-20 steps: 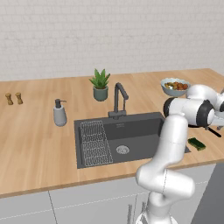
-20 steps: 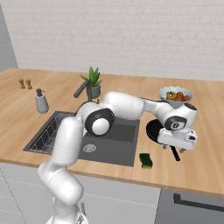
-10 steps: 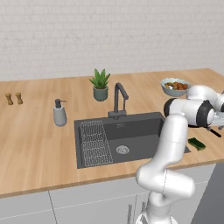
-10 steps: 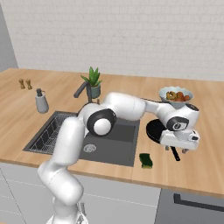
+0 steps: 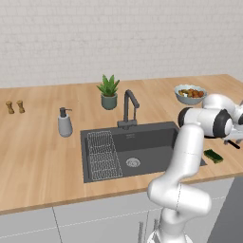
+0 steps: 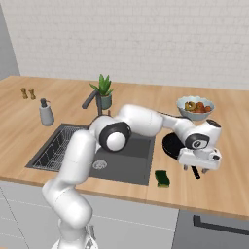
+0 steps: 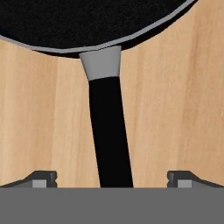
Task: Pick the pan and sponge and place them into the sink. Then turn on the water.
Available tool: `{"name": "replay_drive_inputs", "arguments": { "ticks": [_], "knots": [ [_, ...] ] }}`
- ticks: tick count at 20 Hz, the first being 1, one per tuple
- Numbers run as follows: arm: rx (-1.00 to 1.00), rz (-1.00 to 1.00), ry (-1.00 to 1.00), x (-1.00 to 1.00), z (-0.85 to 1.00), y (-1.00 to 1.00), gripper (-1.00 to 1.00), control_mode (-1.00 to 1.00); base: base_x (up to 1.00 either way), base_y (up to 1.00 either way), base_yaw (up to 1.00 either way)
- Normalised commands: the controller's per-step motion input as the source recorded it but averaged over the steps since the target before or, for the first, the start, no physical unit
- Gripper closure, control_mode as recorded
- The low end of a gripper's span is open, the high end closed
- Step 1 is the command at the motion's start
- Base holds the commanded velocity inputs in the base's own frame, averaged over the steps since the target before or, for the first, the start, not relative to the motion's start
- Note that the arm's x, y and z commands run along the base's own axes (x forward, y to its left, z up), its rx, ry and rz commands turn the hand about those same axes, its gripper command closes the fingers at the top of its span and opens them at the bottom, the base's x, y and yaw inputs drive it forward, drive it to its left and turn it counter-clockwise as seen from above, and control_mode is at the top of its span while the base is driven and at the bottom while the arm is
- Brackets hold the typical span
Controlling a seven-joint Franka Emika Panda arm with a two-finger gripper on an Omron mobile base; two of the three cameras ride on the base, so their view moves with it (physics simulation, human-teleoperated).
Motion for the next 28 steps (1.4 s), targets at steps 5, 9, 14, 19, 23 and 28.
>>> {"name": "replay_drive_inputs", "arguments": {
  "ticks": [5, 9, 14, 19, 23, 28],
  "knots": [
    [0.0, 0.0, -0.02, 0.0, -0.16, 0.0, -1.0, -1.0, 0.0, 0.0, 0.0],
    [0.0, 0.0, -0.02, 0.0, -0.15, 0.0, -1.0, -1.0, 0.0, 0.0, 0.0],
    [0.0, 0.0, 0.0, -0.01, -0.01, 0.0, 1.0, -1.0, 0.0, 0.0, 0.0],
    [0.0, 0.0, 0.0, -0.05, 0.0, 0.0, 1.0, -1.0, 0.0, 0.0, 0.0],
    [0.0, -0.01, -0.01, -0.14, 0.0, 0.0, 1.0, -1.0, 0.0, 0.0, 0.0],
    [0.0, 0.0, -0.01, -0.14, 0.16, 0.04, 1.0, -1.0, 0.0, 0.0, 0.0]
  ]
}}
